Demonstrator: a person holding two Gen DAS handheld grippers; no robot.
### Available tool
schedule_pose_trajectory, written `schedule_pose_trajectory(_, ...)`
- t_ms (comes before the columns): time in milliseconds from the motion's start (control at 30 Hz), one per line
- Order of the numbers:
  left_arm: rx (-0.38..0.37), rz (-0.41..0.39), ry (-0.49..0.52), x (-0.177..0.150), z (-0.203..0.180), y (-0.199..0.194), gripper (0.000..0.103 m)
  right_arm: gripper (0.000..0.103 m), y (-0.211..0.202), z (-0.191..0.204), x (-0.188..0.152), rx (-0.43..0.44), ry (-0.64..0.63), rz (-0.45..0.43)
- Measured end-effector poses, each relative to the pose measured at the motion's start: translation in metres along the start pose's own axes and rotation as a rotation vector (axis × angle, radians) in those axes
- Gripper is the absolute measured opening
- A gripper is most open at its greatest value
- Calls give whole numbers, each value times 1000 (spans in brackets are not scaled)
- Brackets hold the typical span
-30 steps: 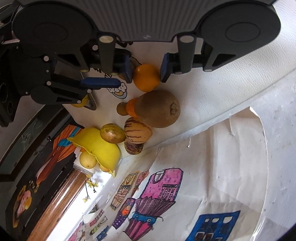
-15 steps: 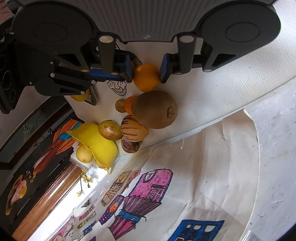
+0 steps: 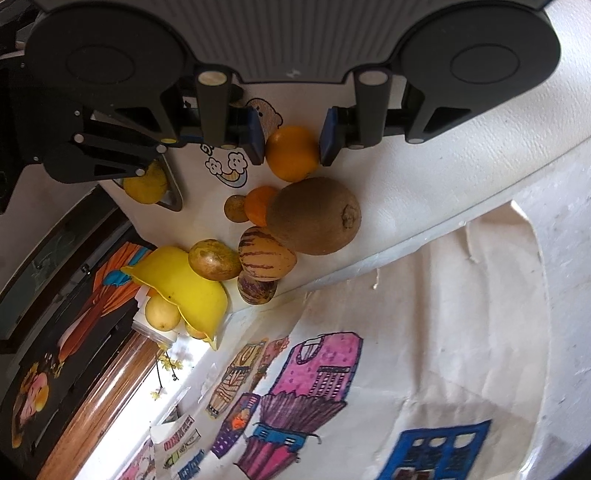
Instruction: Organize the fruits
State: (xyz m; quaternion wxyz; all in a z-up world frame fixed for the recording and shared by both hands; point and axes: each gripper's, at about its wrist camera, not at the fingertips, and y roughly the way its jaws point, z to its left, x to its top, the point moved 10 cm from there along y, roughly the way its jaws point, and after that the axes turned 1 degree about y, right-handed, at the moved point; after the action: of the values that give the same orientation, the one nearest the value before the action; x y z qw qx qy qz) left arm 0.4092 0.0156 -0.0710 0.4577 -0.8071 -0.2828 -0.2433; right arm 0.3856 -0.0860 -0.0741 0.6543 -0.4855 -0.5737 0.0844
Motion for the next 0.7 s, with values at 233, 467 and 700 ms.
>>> schedule_pose_trajectory(233,36,0,31,-3,-6,0,34,31,-10,-1,-7,-8,31,-5)
schedule_pose_trajectory(467,27,23,71,-22,-19,-12,34,30,-26,2,-17,-7,97,-12)
schedule_pose_trajectory(700,8,42,81,-45,-36,-26,34,30,-48,17,-30,-16,143,-39)
